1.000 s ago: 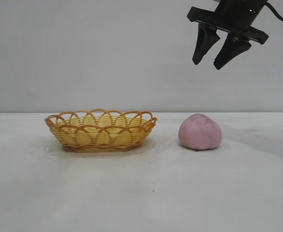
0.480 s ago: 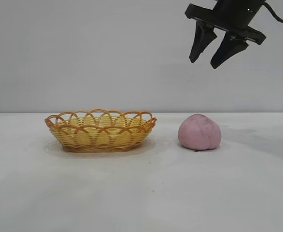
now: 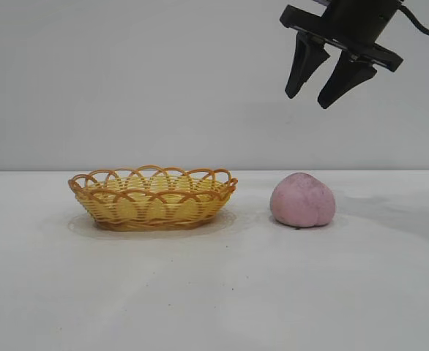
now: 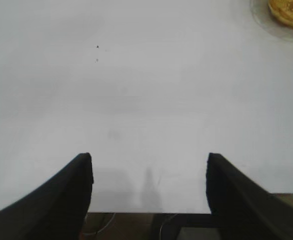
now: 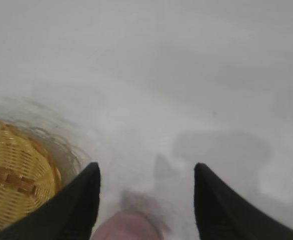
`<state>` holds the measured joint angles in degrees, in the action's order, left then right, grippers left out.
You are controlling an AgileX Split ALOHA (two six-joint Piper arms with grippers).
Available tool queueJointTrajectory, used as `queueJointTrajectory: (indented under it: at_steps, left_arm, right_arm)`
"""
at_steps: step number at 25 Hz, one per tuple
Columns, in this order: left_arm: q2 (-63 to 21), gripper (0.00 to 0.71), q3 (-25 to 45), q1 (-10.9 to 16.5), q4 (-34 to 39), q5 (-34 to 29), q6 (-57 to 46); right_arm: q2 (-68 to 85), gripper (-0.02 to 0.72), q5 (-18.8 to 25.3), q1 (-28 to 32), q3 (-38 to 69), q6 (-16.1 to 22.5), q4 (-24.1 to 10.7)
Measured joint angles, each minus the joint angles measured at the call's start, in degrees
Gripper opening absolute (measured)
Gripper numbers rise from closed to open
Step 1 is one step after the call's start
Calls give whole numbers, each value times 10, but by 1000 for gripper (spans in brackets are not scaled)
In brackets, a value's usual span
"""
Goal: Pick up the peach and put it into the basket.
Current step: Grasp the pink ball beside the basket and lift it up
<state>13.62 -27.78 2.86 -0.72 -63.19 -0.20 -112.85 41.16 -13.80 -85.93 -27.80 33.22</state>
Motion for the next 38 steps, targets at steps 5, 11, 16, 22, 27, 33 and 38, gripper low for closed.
queueJointTrajectory:
  at_steps: [5, 11, 16, 22, 27, 33, 38]
  left_arm:
    - [-49, 429, 0, 0, -3, 0, 0]
    - [-114, 429, 0, 0, -9, -6, 3]
    - [-145, 429, 0, 0, -15, -7, 9]
    - [-146, 429, 0, 0, -19, -9, 16]
    - [-146, 429, 0, 0, -23, -9, 16]
    - [-146, 429, 0, 0, -25, -9, 17]
    - [-148, 429, 0, 0, -26, -9, 20]
  right_arm:
    - [-9, 361, 29, 0, 13, 0, 1]
    - [-41, 361, 83, 0, 13, 1, 1]
    - [-62, 361, 119, -1, 14, 1, 1]
    - [-85, 361, 139, -20, 14, 1, -11]
    - [-95, 51, 130, -30, 12, 4, -27]
    - [-38, 0, 125, -44, -42, 12, -41]
    - [-18, 0, 122, -84, -102, -4, -15]
